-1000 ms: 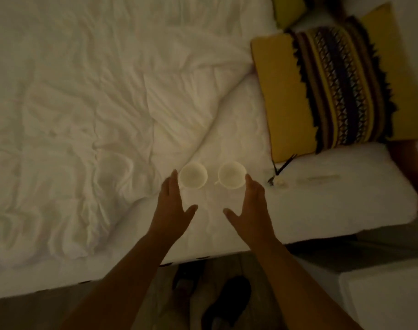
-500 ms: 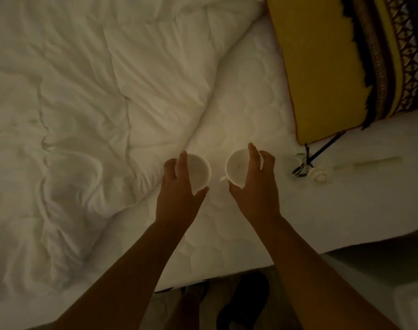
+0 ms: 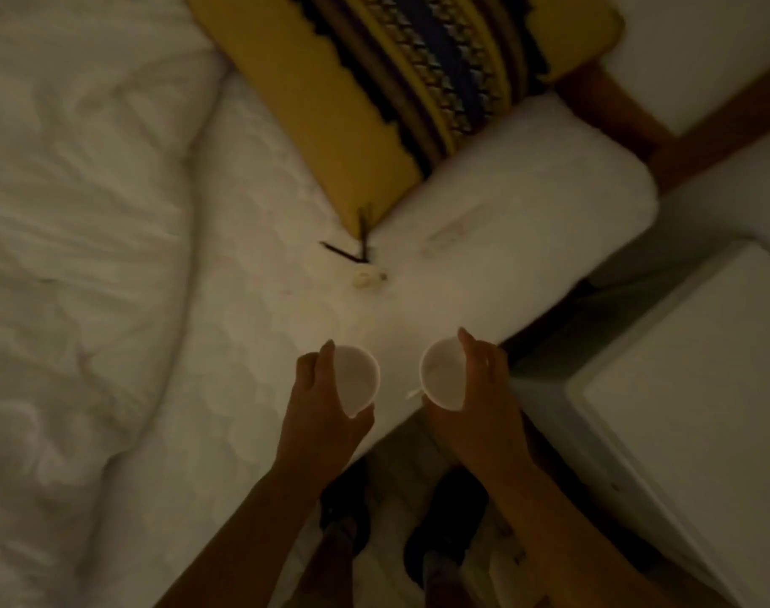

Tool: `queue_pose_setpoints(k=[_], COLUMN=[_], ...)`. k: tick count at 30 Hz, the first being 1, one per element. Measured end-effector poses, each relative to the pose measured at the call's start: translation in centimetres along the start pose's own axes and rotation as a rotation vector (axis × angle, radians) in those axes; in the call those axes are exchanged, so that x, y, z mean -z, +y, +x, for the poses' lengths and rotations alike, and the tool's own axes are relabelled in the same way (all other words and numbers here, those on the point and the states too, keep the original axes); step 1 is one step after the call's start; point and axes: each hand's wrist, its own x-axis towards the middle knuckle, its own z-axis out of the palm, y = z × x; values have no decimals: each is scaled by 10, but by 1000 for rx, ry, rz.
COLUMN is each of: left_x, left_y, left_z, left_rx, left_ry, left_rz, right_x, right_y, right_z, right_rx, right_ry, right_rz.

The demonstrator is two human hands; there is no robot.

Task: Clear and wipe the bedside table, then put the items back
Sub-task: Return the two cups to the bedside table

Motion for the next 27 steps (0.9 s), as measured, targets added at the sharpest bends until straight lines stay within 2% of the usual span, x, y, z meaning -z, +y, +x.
queue_pose_setpoints(k=[3, 12, 15, 19, 27], left_x=[-38, -177, -223, -274, -337], left_y=[61, 254, 296, 342, 419], left_z=[-5, -14, -14, 6, 68], left_rx=[-167, -491, -599, -768, -917], left_ry=[-92, -307, -375, -336, -422], left_rz=[19, 80, 83, 159, 186], right_x=[57, 210, 238, 259, 288], right_y=[45, 188, 227, 263, 309], right_z=[-16, -58, -60, -47, 3], right_rx=[-91, -379, -457, -528, -654], right_ry=[156, 533, 630, 715, 887], right_rz=[32, 103, 78, 22, 109])
